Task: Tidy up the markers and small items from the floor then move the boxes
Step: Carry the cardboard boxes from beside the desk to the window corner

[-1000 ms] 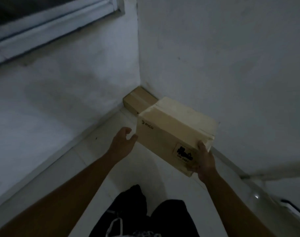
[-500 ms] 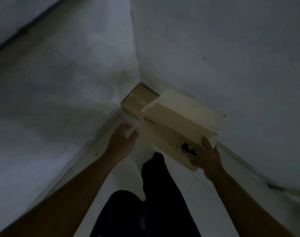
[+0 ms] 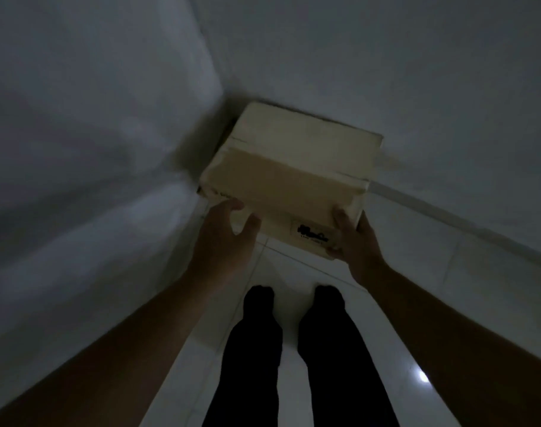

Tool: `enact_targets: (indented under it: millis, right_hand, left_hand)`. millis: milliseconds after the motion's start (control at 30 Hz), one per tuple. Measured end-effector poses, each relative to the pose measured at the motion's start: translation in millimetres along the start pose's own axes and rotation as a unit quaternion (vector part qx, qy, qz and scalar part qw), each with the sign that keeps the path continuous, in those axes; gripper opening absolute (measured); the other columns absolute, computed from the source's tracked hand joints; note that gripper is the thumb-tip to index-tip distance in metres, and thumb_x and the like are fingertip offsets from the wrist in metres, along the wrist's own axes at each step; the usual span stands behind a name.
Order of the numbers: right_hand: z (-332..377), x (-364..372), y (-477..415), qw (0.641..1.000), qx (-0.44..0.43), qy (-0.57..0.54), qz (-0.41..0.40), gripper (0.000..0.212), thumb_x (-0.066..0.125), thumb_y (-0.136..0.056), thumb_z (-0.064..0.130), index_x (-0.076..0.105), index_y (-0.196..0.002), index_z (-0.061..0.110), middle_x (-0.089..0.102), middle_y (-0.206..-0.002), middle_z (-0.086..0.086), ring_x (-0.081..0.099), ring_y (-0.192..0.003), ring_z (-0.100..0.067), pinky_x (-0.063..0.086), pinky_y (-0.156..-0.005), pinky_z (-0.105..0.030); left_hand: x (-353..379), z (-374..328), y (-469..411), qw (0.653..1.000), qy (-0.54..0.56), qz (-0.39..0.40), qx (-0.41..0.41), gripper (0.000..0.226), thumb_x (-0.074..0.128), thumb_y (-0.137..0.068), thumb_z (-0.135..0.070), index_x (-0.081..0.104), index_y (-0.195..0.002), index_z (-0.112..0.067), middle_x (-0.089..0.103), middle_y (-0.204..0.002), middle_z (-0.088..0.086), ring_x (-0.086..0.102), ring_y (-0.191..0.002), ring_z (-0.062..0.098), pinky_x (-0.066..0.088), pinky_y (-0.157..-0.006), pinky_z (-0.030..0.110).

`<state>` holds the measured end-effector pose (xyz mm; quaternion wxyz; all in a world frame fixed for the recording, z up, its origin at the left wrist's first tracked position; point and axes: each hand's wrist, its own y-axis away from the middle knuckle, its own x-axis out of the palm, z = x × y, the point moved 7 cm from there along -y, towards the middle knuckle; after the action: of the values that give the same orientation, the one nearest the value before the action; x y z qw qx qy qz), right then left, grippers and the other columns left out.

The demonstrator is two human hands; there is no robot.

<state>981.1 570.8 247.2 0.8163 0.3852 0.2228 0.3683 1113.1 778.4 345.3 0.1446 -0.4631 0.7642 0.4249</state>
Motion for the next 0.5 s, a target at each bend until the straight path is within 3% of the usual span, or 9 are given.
enact_targets:
  millis: [100, 233, 367, 500]
  right_hand:
    - [-25.3, 31.0, -31.7, 1.0, -0.003, -0.027, -0.001, 0.039, 0.056, -0.089, 0.052, 0.042, -0.124, 0.041, 0.055, -0.107, 0.018, 0.058, -0.096, -0.009, 0.058, -0.078, -0.043]
    - [-31.8, 67.1, -51.5, 0.999, -0.031, -0.006, 0.012, 0.05, 0.06, -0.086, 0.052, 0.042, -0.131, 0.04, 0.056, -0.115, 0.019, 0.057, -0.105, -0.009, 0.056, -0.075, -0.03]
    - [-25.5, 85.0, -65.7, 0.995, -0.052, 0.079, -0.006, 0.069, 0.061, -0.084, 0.053, 0.033, -0.142, 0.027, 0.052, -0.134, -0.001, 0.053, -0.119, -0.028, 0.05, -0.095, -0.049]
    - [-24.5, 79.6, -66.8, 0.988, -0.042, 0.15, -0.012, 0.073, 0.059, -0.084, 0.057, 0.03, -0.144, 0.027, 0.052, -0.136, -0.006, 0.054, -0.119, -0.031, 0.049, -0.096, -0.052]
  left_hand:
    - [8.9, 27.1, -32.0, 0.999, -0.031, 0.023, 0.009, 0.04, 0.055, -0.091, -0.042, 0.049, -0.126, -0.023, 0.047, -0.135, -0.001, 0.044, -0.123, 0.015, 0.033, -0.087, 0.024]
    - [13.9, 41.9, -49.1, 0.997, -0.061, 0.045, 0.025, 0.044, 0.054, -0.091, -0.044, 0.048, -0.128, -0.022, 0.046, -0.137, 0.0, 0.045, -0.12, 0.014, 0.033, -0.086, 0.023]
    - [11.8, 51.3, -52.0, 0.996, -0.07, 0.047, 0.03, 0.046, 0.053, -0.089, -0.05, 0.048, -0.127, -0.024, 0.046, -0.137, -0.004, 0.042, -0.116, 0.007, 0.032, -0.087, 0.024]
    - [11.0, 56.6, -50.2, 0.995, -0.074, 0.059, 0.027, 0.046, 0.052, -0.089, -0.049, 0.049, -0.127, -0.022, 0.046, -0.137, -0.002, 0.043, -0.123, 0.013, 0.031, -0.089, 0.023]
